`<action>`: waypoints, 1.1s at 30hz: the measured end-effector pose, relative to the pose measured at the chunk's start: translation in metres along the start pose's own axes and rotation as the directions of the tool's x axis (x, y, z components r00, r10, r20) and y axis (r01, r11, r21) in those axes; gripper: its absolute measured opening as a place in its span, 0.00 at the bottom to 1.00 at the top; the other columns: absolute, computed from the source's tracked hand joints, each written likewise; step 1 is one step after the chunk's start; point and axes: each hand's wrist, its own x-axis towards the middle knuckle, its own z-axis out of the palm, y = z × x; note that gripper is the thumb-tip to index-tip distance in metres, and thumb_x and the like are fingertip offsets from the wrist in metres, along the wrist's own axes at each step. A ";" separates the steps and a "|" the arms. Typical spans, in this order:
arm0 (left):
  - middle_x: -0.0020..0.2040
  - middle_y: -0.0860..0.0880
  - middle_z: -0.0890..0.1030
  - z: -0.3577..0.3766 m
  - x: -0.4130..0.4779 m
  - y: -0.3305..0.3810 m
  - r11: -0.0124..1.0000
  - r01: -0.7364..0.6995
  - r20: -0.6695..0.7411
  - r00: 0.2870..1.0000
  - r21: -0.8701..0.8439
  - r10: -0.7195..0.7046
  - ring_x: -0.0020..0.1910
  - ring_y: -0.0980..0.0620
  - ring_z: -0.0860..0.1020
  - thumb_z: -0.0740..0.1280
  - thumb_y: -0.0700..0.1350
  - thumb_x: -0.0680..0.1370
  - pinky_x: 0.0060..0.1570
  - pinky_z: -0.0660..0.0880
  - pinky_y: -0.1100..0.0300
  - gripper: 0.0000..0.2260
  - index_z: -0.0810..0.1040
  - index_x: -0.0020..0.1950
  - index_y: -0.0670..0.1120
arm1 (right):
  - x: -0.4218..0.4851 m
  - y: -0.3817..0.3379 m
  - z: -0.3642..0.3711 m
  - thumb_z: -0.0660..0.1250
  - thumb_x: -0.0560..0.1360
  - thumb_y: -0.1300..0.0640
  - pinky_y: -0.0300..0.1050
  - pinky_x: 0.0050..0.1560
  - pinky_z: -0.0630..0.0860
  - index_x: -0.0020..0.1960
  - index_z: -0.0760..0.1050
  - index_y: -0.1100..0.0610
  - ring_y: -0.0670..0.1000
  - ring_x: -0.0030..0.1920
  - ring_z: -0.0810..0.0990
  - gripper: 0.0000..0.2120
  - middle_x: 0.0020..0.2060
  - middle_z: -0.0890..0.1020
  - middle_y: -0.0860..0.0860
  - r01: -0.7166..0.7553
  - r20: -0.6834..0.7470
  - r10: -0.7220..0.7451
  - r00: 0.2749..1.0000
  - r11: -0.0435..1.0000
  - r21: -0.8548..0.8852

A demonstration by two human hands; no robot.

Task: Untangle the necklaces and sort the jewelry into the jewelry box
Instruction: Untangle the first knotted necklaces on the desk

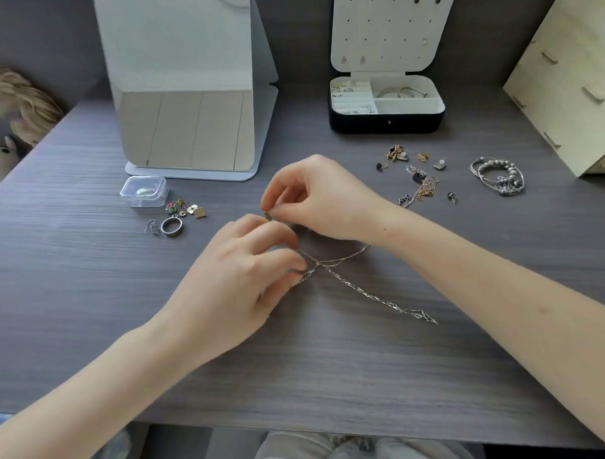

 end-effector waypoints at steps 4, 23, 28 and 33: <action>0.49 0.49 0.80 0.005 0.004 -0.001 0.999 0.050 0.007 0.999 -0.019 -0.050 0.48 0.46 0.76 0.63 0.49 0.76 0.47 0.72 0.52 0.10 0.81 0.48 0.46 | -0.010 0.005 -0.003 0.67 0.71 0.62 0.43 0.48 0.75 0.46 0.81 0.50 0.47 0.40 0.79 0.09 0.38 0.82 0.48 0.030 -0.030 -0.034 0.999 0.990 -0.136; 0.70 0.58 0.68 0.010 -0.008 -0.013 0.985 0.098 0.180 0.981 -0.143 -0.071 0.73 0.55 0.59 0.55 0.64 0.76 0.73 0.53 0.48 0.26 0.72 0.68 0.53 | -0.109 0.010 -0.019 0.62 0.77 0.53 0.40 0.40 0.62 0.38 0.68 0.50 0.46 0.36 0.66 0.09 0.35 0.70 0.43 -0.064 0.019 0.085 0.996 0.862 -0.503; 0.71 0.59 0.66 0.010 -0.010 -0.014 0.985 0.090 0.190 0.980 -0.148 -0.061 0.74 0.56 0.57 0.55 0.65 0.75 0.73 0.51 0.49 0.27 0.70 0.69 0.53 | -0.109 0.008 -0.029 0.59 0.76 0.52 0.36 0.40 0.66 0.37 0.61 0.48 0.44 0.36 0.70 0.10 0.31 0.71 0.42 -0.105 0.020 0.128 0.992 0.884 -0.456; 0.72 0.59 0.64 0.009 -0.009 -0.014 0.980 0.087 0.188 0.981 -0.178 -0.053 0.75 0.56 0.56 0.55 0.66 0.74 0.73 0.52 0.47 0.28 0.69 0.70 0.54 | -0.107 0.006 -0.036 0.58 0.76 0.48 0.41 0.41 0.68 0.41 0.66 0.49 0.45 0.37 0.71 0.07 0.33 0.74 0.42 -0.102 0.081 0.174 0.981 0.831 -0.547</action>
